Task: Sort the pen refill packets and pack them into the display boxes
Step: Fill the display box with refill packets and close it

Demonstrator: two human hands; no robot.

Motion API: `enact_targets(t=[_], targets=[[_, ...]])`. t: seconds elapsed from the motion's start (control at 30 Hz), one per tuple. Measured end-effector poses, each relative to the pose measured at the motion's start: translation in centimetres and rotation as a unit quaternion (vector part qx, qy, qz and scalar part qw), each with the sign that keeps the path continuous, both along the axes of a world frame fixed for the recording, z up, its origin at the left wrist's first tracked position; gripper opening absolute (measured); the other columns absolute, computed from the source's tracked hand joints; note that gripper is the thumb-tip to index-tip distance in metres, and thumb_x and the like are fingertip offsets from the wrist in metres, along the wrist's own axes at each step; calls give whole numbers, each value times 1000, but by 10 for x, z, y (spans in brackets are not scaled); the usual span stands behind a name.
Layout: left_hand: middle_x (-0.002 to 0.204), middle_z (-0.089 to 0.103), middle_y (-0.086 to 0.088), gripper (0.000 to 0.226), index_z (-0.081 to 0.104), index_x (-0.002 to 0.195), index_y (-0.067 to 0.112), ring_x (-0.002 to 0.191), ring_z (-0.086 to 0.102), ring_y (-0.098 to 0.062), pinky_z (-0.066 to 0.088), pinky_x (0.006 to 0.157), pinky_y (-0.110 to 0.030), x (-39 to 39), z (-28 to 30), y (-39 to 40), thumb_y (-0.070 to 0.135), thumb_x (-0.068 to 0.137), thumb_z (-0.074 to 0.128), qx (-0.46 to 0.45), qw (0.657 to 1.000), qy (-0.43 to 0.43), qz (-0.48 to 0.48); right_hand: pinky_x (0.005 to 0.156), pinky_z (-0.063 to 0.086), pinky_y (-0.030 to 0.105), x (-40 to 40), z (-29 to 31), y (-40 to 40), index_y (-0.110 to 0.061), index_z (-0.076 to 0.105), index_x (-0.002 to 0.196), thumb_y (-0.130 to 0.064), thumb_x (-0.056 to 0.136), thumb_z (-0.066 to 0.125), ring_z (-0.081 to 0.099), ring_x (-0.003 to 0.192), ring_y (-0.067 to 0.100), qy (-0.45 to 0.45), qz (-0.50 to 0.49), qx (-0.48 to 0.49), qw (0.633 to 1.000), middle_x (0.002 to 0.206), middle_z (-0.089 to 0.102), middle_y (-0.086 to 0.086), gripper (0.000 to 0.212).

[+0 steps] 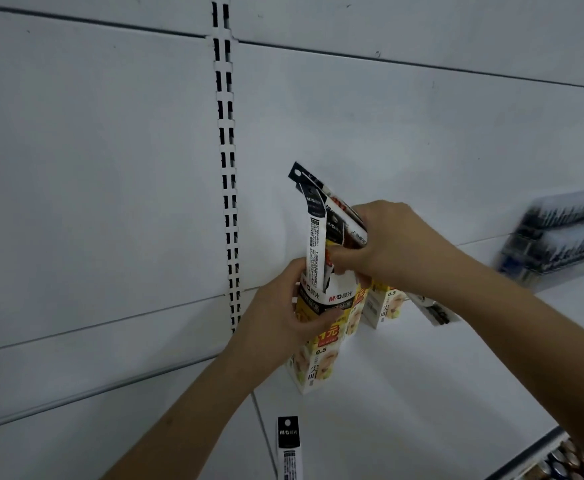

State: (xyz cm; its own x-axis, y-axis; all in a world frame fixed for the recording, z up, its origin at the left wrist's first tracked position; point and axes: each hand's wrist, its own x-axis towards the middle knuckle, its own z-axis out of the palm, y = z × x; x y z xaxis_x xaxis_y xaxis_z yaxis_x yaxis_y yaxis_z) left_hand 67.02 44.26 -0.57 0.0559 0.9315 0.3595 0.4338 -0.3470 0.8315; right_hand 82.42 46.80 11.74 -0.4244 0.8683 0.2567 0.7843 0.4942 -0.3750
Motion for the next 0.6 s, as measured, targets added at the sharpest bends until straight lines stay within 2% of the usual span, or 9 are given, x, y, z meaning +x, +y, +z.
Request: enact_targets(t=[0.07,0.13,0.2,0.3,0.43,0.5,0.53,0.6], targets=[[113,64,29,55,47,124,48,106,58,13,49,84,-9,2,-2,0,42,79,78,2,1000,10,9,61,56,33,0,5,-2,-20,61,80,-49,81,70,64,61,12,-13,-8,15,1000,70,66,-4,30],[116,64,28,56,47,126,46,107,58,12,48,85,-11,3,-4,0,44,79,77,1,1000,22,18,58,50,28,-3,11,-5,-17,59,83,-64,76,66,60,64,11,-2,-12,45,999,75,64,-2,48],[118,64,26,59,47,130,43,107,58,9,49,87,-13,4,-4,-1,45,79,77,9,999,35,28,56,47,26,-8,14,-6,-18,54,76,-62,78,66,56,59,9,10,-21,71,997,70,61,-2,46],[118,63,26,59,46,129,43,107,58,8,51,89,-15,5,-3,-2,43,79,77,17,999,41,30,51,40,22,-10,11,-1,-24,49,71,-43,86,66,48,56,6,-31,-32,111,993,66,53,-7,30],[110,65,26,54,46,119,47,101,60,11,54,84,-16,6,-4,-2,41,78,79,19,998,37,39,51,44,24,-12,-1,-6,-23,58,79,-39,85,67,56,64,10,-124,-13,70,990,75,60,-5,19],[101,65,25,48,46,110,48,95,61,10,54,80,-15,6,-6,-1,40,77,80,22,998,43,50,50,41,26,-16,-4,-10,-21,59,83,-47,85,65,58,69,12,-173,-13,81,982,76,60,-4,27],[98,64,27,48,44,109,49,93,61,9,53,79,-12,7,-6,-2,40,78,80,21,997,47,52,49,38,25,-17,-3,-11,-19,58,79,-54,83,65,56,65,12,-171,-15,72,982,73,59,-3,35],[102,61,28,54,43,118,47,95,60,8,51,82,-9,8,-6,-2,42,78,78,20,997,53,53,46,34,24,-19,5,-10,-16,53,72,-60,80,66,47,53,11,-135,-23,41,990,64,53,-2,47]])
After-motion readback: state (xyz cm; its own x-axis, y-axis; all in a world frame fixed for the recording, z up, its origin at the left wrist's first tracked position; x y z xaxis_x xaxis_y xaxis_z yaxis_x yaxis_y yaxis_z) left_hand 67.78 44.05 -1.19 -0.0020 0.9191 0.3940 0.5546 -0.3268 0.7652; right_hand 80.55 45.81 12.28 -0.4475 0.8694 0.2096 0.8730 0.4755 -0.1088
